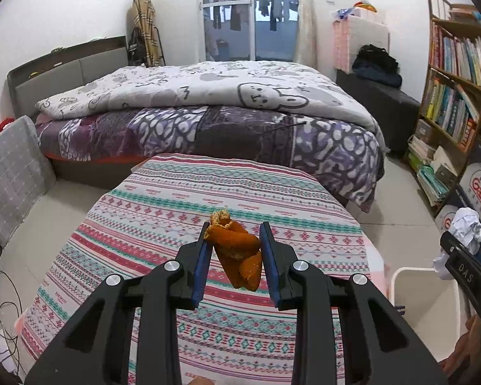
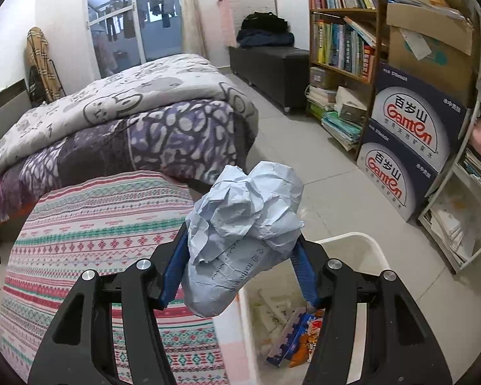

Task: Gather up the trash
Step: 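Carry the crumpled paper to the bin and open the right tool while the left tool carries the orange peel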

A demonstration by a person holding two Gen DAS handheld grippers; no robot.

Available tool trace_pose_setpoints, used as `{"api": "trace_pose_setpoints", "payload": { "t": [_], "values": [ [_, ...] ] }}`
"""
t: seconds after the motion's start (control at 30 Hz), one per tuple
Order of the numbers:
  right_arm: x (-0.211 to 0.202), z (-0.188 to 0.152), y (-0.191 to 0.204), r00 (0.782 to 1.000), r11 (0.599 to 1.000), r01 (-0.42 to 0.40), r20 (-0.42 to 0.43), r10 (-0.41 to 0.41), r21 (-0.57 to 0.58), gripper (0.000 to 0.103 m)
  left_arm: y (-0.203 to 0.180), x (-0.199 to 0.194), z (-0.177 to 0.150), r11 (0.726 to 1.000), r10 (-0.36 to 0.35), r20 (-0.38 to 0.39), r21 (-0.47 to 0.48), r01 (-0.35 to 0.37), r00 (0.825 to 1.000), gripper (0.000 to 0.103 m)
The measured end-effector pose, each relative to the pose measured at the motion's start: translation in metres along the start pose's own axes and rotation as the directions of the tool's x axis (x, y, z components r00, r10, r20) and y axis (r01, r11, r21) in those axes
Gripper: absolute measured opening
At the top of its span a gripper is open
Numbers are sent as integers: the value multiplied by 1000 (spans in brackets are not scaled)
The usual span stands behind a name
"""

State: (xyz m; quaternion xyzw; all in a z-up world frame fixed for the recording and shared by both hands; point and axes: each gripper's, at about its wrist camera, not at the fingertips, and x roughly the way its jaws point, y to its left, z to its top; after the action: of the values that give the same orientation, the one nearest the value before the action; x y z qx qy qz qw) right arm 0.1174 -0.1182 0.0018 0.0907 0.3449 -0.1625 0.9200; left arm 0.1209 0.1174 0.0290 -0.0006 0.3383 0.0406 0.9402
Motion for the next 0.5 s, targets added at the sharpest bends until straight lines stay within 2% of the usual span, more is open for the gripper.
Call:
{"api": "trace_pose_setpoints", "payload": {
  "t": [0.5],
  "values": [
    [4, 5, -60, 996, 995, 81, -40, -79, 61, 56, -75, -1, -17, 988, -115, -46, 97, 119, 992, 30]
  ]
}}
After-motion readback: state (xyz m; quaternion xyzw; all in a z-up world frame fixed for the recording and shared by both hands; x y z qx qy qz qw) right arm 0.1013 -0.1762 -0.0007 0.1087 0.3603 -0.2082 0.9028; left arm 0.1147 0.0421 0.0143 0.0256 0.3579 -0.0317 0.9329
